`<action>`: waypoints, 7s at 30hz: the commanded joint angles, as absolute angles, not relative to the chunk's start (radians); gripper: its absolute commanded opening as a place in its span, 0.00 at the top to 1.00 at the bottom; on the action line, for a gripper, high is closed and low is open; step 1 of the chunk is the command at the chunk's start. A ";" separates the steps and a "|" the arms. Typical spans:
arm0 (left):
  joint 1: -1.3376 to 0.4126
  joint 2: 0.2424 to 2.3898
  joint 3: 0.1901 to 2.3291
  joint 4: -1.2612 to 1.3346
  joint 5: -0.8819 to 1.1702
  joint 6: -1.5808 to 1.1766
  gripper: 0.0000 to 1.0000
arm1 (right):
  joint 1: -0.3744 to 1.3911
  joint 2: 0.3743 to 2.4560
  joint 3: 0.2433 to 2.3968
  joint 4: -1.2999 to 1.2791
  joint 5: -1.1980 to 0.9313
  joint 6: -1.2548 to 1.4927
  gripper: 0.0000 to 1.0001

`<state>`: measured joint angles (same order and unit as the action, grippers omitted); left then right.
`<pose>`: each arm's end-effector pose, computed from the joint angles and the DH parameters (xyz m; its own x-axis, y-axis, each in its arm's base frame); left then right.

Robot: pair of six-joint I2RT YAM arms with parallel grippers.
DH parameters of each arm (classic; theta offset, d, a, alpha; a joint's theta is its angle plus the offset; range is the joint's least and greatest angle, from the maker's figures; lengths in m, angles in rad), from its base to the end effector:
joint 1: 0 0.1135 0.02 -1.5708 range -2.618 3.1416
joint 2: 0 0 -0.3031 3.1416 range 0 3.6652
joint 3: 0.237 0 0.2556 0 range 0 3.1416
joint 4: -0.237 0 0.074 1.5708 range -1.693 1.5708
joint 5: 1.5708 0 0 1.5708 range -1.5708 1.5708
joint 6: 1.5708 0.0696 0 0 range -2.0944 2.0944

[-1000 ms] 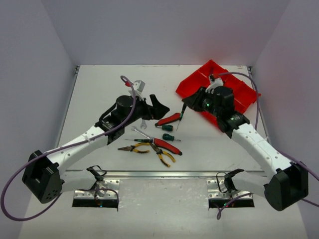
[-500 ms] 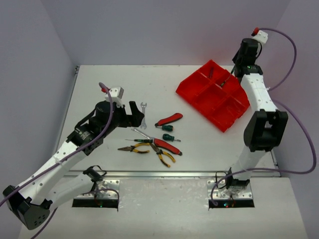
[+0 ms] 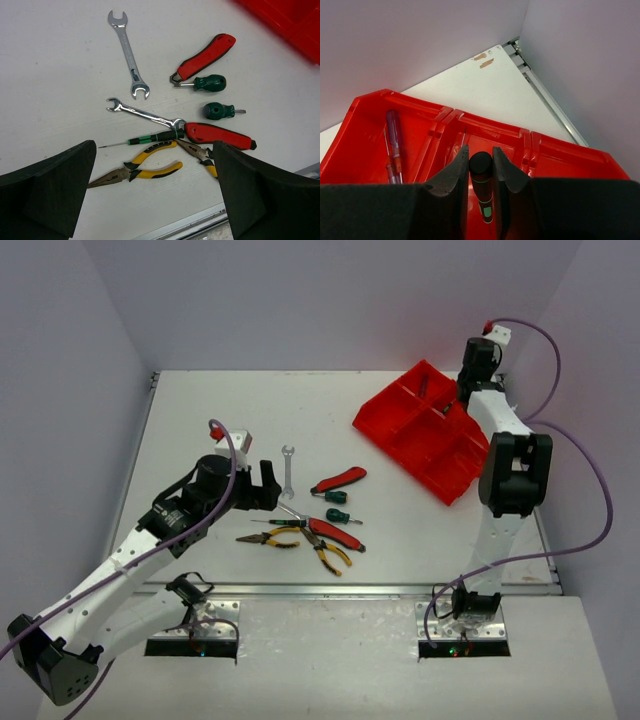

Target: Sort the tools into containers

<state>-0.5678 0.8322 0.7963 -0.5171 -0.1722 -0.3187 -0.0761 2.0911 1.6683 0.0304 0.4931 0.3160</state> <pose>0.1647 -0.0909 0.3138 -0.5480 -0.0166 -0.8363 0.2477 0.9518 -0.1812 0.5428 -0.0744 0.2775 -0.2061 0.2903 -0.9345 0.5967 0.7942 0.1151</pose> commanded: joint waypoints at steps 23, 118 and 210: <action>-0.568 1.035 0.868 -0.582 -0.277 -0.567 0.00 | 0.222 1.530 1.432 -0.307 0.374 0.470 0.01; -0.660 1.372 1.256 -0.484 0.022 -0.400 1.00 | 0.260 0.820 0.610 0.049 -0.613 0.647 0.01; -0.670 0.689 0.756 -0.586 -0.518 -0.435 0.00 | -0.163 2.021 1.879 -0.547 0.184 0.303 1.00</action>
<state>-0.6685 0.6882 0.7528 -0.6252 -0.5153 -0.4484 -0.1458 2.0563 1.8389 -0.5629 0.1745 0.3255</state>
